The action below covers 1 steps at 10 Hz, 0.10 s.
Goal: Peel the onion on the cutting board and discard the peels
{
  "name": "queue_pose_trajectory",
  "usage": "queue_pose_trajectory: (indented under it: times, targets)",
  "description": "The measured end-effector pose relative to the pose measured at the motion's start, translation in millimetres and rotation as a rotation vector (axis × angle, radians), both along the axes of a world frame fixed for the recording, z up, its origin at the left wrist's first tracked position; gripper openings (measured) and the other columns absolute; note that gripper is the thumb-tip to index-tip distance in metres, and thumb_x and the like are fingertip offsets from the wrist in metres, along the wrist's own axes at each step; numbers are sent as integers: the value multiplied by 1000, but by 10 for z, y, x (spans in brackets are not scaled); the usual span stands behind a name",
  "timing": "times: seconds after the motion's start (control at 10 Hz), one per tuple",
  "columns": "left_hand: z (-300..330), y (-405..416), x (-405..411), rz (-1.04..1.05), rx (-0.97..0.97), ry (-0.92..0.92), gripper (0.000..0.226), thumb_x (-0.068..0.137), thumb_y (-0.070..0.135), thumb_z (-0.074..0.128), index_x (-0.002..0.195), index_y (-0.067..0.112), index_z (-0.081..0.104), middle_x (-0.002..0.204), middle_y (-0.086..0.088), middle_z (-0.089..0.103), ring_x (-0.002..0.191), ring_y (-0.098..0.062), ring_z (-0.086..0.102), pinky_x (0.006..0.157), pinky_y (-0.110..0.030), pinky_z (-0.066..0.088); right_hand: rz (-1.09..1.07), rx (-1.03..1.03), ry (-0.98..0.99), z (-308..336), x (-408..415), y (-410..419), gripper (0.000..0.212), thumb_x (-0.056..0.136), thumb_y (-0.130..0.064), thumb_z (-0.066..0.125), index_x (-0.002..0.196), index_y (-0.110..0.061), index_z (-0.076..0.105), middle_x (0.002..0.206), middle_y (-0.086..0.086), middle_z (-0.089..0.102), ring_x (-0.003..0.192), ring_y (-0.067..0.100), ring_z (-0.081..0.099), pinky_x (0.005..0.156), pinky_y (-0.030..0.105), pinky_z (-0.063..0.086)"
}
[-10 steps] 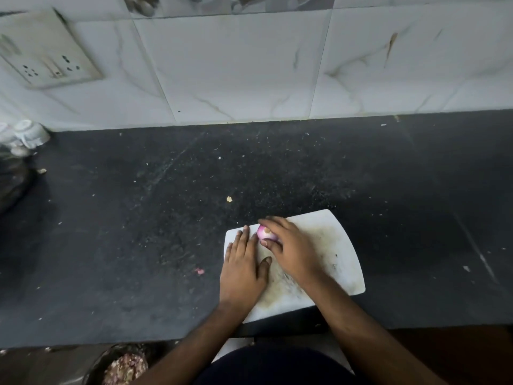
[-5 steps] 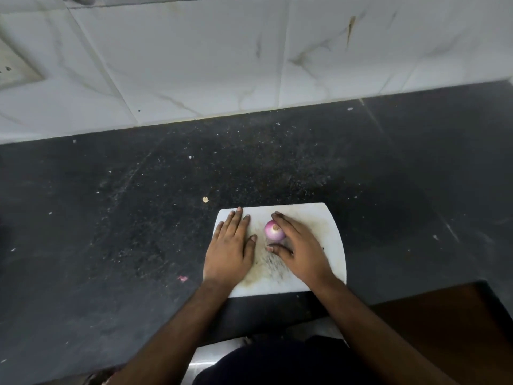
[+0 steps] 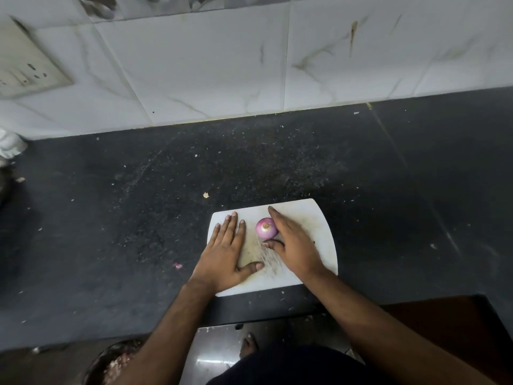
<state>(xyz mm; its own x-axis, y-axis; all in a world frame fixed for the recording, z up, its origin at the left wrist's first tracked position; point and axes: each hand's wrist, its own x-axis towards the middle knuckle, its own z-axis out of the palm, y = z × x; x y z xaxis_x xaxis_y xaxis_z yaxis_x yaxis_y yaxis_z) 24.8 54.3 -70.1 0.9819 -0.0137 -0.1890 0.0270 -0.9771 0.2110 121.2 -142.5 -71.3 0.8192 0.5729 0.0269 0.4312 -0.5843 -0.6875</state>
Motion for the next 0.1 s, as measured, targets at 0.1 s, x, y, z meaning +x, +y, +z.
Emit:
queue_pose_trajectory:
  times: [0.1]
  targets:
    - [70,-151,-58,121,-174,-65,116,84,91,21,167,11,9,175,-9,-2,161,-19,-9,130,-37,-7,24,15,41,66,-2,-21,88,90,-28,79,162,-13,32,163,4,43,150,19,39,124,28,29]
